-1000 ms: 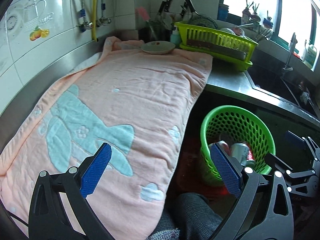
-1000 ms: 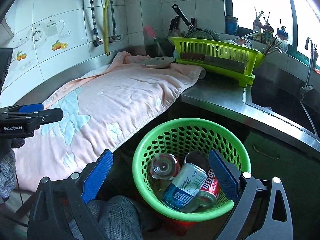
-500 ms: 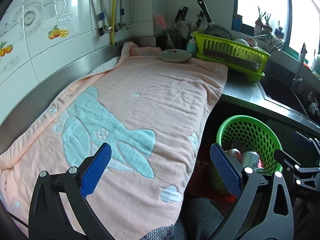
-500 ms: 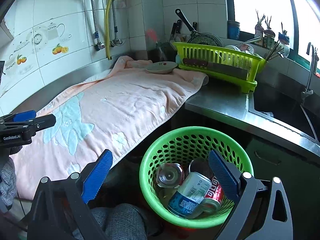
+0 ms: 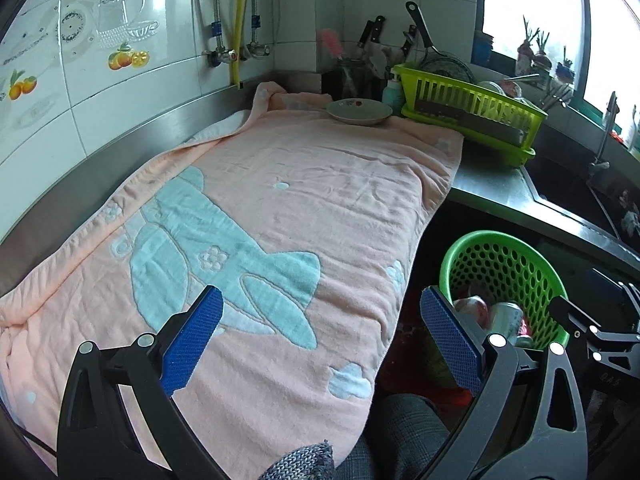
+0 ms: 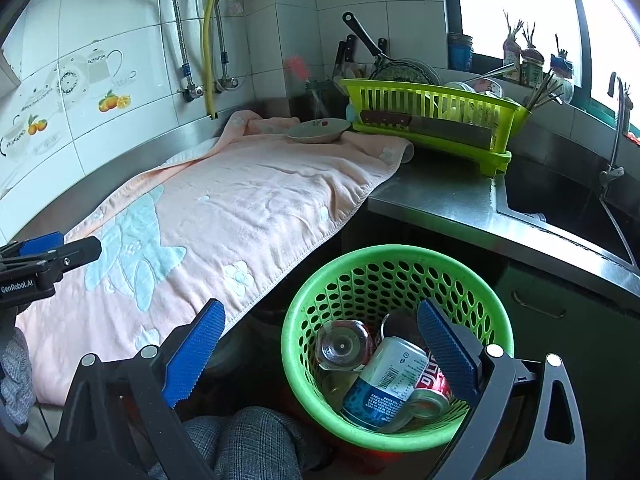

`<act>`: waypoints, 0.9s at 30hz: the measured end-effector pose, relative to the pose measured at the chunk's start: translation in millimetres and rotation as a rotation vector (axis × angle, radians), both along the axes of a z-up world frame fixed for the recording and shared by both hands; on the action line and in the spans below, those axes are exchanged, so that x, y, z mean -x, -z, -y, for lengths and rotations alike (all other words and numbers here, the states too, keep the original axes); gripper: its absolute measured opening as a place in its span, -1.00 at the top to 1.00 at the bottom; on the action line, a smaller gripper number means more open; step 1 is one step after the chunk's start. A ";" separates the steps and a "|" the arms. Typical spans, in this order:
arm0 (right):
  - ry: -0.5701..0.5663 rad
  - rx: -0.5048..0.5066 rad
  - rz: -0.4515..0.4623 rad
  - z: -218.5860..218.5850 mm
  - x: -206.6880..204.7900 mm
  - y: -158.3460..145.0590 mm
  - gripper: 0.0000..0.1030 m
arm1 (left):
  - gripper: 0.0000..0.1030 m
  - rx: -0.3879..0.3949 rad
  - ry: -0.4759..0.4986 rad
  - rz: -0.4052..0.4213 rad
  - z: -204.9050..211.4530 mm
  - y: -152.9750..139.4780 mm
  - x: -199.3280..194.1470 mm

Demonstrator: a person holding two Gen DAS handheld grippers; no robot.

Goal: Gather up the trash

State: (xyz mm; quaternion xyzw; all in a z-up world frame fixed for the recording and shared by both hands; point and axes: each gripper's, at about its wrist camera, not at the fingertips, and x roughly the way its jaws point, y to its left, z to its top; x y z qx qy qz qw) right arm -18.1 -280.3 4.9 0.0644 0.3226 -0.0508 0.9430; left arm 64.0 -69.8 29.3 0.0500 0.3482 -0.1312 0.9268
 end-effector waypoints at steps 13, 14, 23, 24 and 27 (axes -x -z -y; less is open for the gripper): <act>0.006 -0.008 0.011 -0.9 2.7 -3.0 -0.83 | -0.90 -0.017 0.002 0.021 4.1 -0.2 6.3; 0.006 -0.008 0.011 -1.0 2.6 -3.3 -0.83 | -0.90 -0.016 0.003 0.021 4.2 -0.5 6.9; 0.011 -0.013 0.010 -0.6 2.4 -4.2 -0.83 | -0.90 -0.014 0.003 0.016 3.6 1.4 7.5; 0.013 -0.012 0.009 -0.5 2.2 -4.1 -0.83 | -0.90 -0.012 0.003 0.015 3.0 1.9 7.1; 0.011 -0.015 0.008 -0.4 1.9 -3.7 -0.83 | -0.90 -0.013 0.002 0.015 2.7 2.8 6.4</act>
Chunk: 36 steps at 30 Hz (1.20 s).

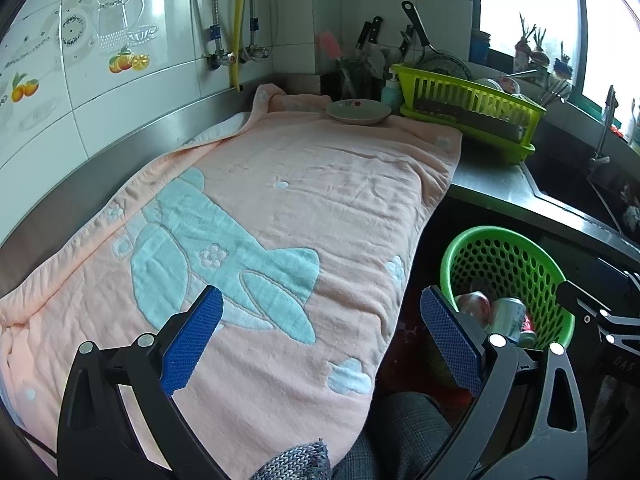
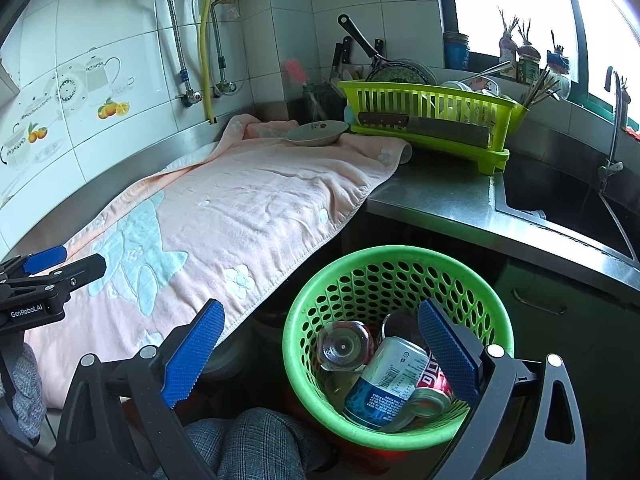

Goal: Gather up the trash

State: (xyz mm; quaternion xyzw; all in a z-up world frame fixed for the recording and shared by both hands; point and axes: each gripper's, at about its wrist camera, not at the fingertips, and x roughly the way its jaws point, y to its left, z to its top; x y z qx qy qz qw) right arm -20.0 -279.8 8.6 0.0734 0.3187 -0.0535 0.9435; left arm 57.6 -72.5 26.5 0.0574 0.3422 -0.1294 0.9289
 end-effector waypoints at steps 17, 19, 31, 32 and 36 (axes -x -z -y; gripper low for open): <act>0.001 -0.003 -0.002 -1.0 -0.6 -0.4 -0.83 | -0.90 -0.015 0.004 0.001 1.0 5.2 0.8; 0.001 -0.005 -0.002 -1.0 -0.5 -0.3 -0.83 | -0.90 -0.016 0.005 0.001 0.9 5.6 0.8; 0.001 -0.008 -0.003 -2.0 -1.1 0.0 -0.83 | -0.90 -0.020 0.004 -0.001 0.8 7.3 0.9; 0.001 -0.009 -0.004 -2.1 -1.2 0.2 -0.83 | -0.90 -0.020 0.004 -0.001 1.0 7.2 0.8; 0.000 -0.007 -0.004 -2.2 -1.1 0.3 -0.83 | -0.90 -0.020 0.002 -0.001 0.9 7.6 1.1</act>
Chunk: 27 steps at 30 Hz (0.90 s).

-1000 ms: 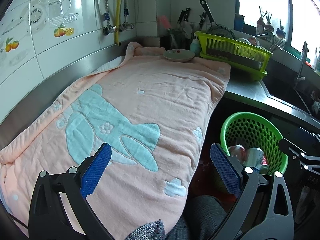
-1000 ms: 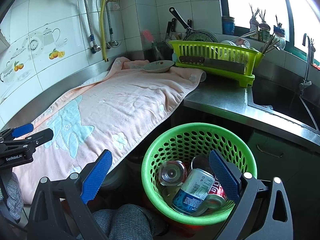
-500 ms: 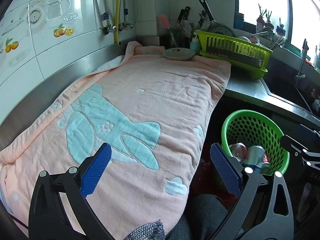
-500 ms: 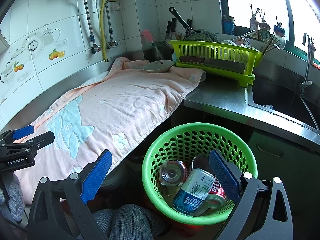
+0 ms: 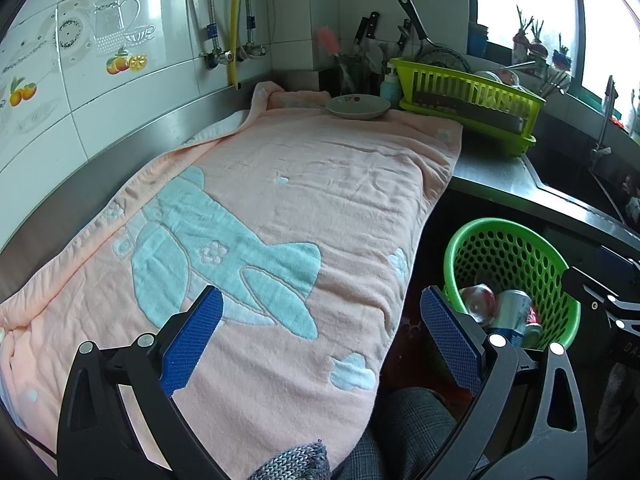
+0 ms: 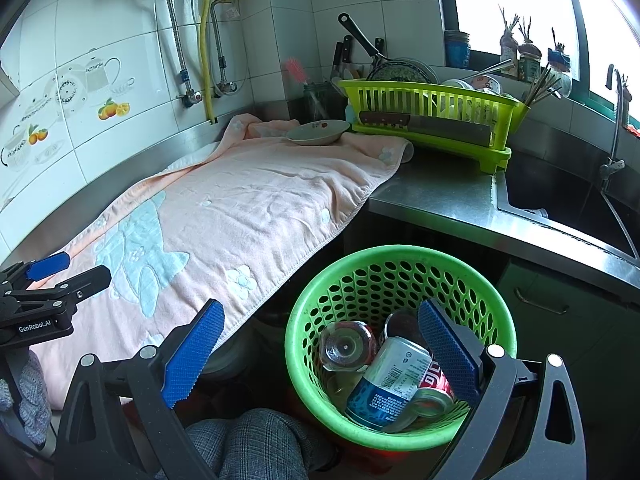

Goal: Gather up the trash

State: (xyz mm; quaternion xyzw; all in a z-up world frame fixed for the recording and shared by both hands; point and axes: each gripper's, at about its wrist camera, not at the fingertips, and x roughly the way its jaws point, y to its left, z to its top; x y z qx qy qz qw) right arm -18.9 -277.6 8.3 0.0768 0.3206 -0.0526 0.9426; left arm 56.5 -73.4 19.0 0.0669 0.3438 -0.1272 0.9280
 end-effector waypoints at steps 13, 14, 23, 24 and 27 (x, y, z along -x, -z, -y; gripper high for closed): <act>0.001 0.000 0.001 0.1 -0.3 -0.1 -0.83 | -0.90 -0.003 0.001 0.004 0.3 -1.0 0.2; 0.003 0.001 0.002 0.2 -0.2 -0.2 -0.83 | -0.90 -0.002 0.001 0.005 0.2 -0.9 0.3; 0.006 -0.001 0.004 0.2 0.5 -0.9 -0.83 | -0.90 -0.002 0.008 0.015 0.1 -3.2 1.5; 0.006 -0.003 0.004 0.3 0.7 -1.0 -0.83 | -0.90 -0.003 0.007 0.021 0.2 -3.8 2.2; 0.007 0.000 0.004 0.6 0.8 -1.0 -0.83 | -0.90 -0.002 0.009 0.020 0.8 -3.5 1.9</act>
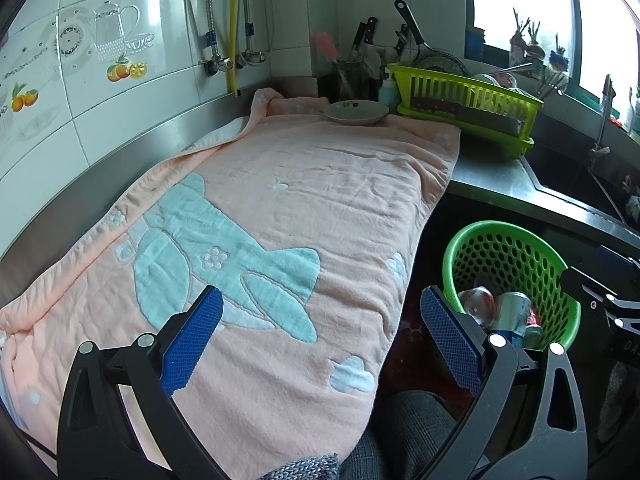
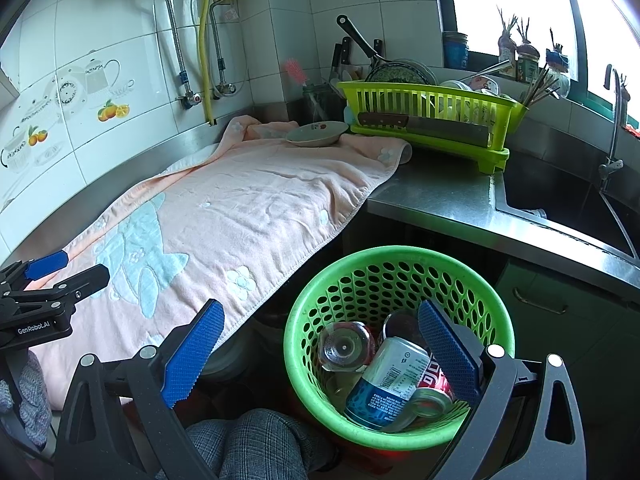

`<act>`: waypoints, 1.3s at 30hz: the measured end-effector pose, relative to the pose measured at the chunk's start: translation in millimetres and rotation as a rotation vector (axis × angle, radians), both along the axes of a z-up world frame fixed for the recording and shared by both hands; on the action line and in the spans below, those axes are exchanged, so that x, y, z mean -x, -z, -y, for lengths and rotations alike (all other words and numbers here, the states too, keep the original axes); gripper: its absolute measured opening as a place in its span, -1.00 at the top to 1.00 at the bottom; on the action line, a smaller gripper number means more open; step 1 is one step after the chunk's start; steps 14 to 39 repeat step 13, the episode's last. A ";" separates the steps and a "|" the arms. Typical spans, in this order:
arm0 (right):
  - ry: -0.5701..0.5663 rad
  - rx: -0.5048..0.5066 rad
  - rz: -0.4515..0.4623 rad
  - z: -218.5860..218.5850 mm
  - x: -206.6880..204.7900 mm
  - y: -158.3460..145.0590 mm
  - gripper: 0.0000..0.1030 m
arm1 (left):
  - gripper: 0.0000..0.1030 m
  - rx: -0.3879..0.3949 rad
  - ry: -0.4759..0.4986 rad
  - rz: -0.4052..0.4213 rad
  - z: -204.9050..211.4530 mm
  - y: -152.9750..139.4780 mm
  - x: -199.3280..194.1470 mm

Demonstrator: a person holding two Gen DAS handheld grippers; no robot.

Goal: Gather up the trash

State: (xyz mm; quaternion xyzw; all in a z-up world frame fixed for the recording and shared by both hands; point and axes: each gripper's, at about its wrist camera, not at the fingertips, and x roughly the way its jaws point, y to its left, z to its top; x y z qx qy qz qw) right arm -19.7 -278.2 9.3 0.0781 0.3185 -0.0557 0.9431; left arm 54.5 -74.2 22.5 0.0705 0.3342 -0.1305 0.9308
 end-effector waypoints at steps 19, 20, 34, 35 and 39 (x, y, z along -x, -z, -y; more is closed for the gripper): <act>0.008 -0.006 0.003 1.8 2.5 -0.4 -0.83 | -0.90 -0.006 0.005 0.004 2.8 0.3 1.5; 0.008 -0.006 0.003 1.8 2.5 -0.4 -0.83 | -0.90 -0.006 0.005 0.004 2.8 0.3 1.5; 0.008 -0.006 0.003 1.8 2.5 -0.4 -0.83 | -0.90 -0.006 0.005 0.004 2.8 0.3 1.5; 0.008 -0.006 0.003 1.8 2.5 -0.4 -0.83 | -0.90 -0.006 0.005 0.004 2.8 0.3 1.5; 0.008 -0.006 0.003 1.8 2.5 -0.4 -0.83 | -0.90 -0.006 0.005 0.004 2.8 0.3 1.5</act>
